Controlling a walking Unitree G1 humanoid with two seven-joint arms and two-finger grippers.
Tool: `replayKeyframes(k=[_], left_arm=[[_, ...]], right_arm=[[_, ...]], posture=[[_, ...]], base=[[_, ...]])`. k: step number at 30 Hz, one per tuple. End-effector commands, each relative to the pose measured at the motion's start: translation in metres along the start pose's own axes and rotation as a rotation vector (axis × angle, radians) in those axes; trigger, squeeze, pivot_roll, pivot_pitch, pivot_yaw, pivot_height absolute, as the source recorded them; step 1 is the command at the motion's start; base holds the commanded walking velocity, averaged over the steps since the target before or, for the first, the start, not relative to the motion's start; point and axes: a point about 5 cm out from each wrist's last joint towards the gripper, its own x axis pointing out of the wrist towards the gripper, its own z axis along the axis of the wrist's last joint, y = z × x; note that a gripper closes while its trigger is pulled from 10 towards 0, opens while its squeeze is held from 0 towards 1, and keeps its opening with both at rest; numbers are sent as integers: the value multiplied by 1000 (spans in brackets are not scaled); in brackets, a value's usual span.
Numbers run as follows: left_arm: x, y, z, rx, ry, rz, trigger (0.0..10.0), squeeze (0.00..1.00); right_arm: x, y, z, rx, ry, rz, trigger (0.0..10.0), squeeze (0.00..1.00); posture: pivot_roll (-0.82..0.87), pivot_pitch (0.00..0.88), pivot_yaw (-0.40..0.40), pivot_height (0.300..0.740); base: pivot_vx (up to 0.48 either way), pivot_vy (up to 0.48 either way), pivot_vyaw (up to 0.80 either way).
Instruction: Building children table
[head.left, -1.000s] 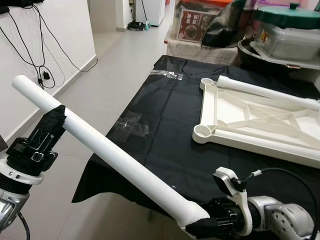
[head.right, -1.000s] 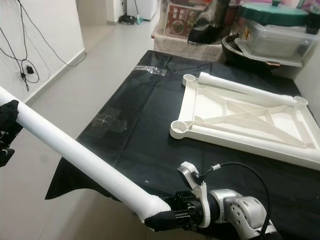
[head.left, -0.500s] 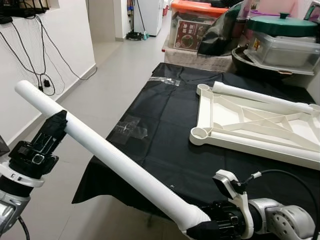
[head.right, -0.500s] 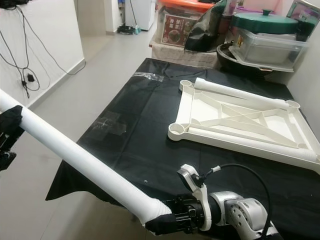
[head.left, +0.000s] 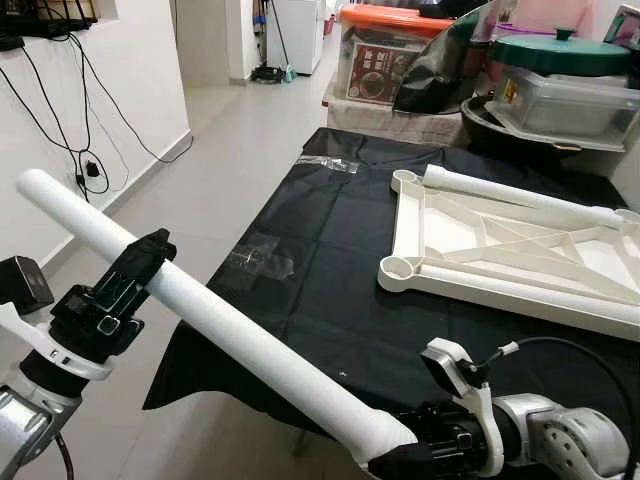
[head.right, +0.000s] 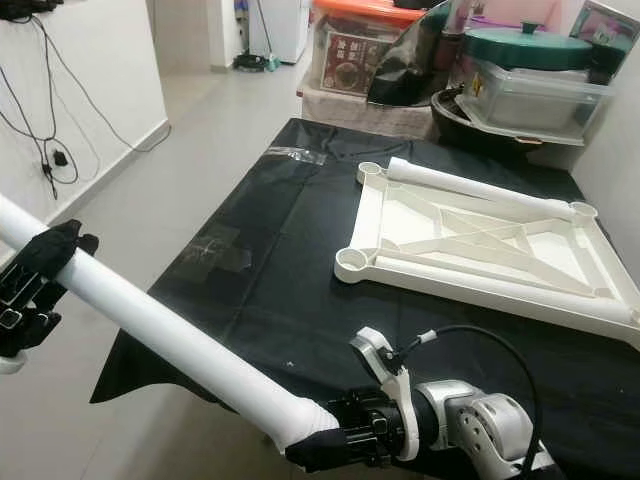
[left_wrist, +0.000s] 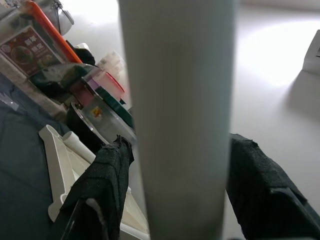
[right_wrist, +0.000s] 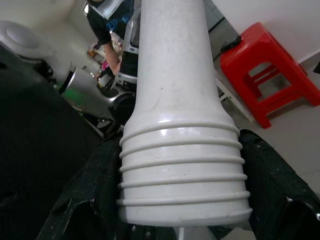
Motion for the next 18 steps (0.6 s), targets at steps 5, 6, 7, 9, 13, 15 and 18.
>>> replayKeyframes(k=[5,6,7,9,13,15,18], left_arm=[[-2,3,13,0,-90,12,0,0],[-3,2,16,-4,-114,5,0,0],[-3,2,16,-4,-114,5,0,0],[-4,1,17,-6,-125,-2,0,0],[-5,0,18,5,-123,-7,0,0],[-5,0,18,6,-130,-3,0,0],[-4,0,17,7,-124,-3,0,0]], right_arm=[[5,4,-3,-2,38,39,0,0],[5,4,-4,-2,38,40,0,0],[5,4,-4,-2,38,40,0,0],[5,4,-4,-1,39,40,0,0],[6,4,-4,-4,39,36,0,0],[6,3,-2,-16,34,24,0,0],[6,-1,0,-29,23,-10,8941,0]], posture=[[88,68,-74,740],[87,69,-74,740],[87,69,-74,740],[87,69,-74,740],[87,71,-75,740],[87,72,-76,740],[88,72,-76,740]], base=[[0,0,0],[0,0,0],[0,0,0],[0,0,0],[0,0,0],[0,0,0],[0,0,0]])
